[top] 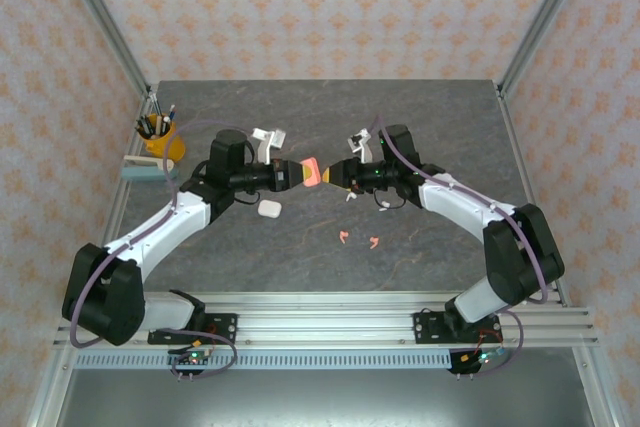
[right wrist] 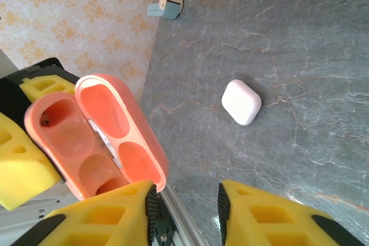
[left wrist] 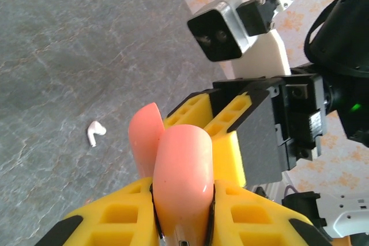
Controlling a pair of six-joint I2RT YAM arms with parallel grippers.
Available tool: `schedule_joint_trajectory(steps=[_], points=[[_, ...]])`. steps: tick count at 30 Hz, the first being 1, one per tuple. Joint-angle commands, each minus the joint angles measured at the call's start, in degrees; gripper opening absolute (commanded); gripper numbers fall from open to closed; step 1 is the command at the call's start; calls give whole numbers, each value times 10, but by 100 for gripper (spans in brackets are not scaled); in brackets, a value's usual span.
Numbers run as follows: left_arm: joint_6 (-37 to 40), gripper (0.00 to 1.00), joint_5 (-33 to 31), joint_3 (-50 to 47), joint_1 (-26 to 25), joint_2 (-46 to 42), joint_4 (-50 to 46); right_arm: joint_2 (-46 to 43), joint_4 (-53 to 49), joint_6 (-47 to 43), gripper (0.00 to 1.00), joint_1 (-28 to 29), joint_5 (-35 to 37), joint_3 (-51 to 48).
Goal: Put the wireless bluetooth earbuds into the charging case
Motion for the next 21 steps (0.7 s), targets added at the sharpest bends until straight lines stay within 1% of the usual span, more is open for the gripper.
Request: schedule_joint_trajectory(steps=[1,12,21], points=[[-5,0,26,27,3,7,23,-13,0,-16,35,-2,-25,26],[-8,0,36,31,2,13,27,-11,3,-16,35,-2,-27,35],[-16,0,38,28,2,11,35,8,3,-17,32,-2,-32,52]])
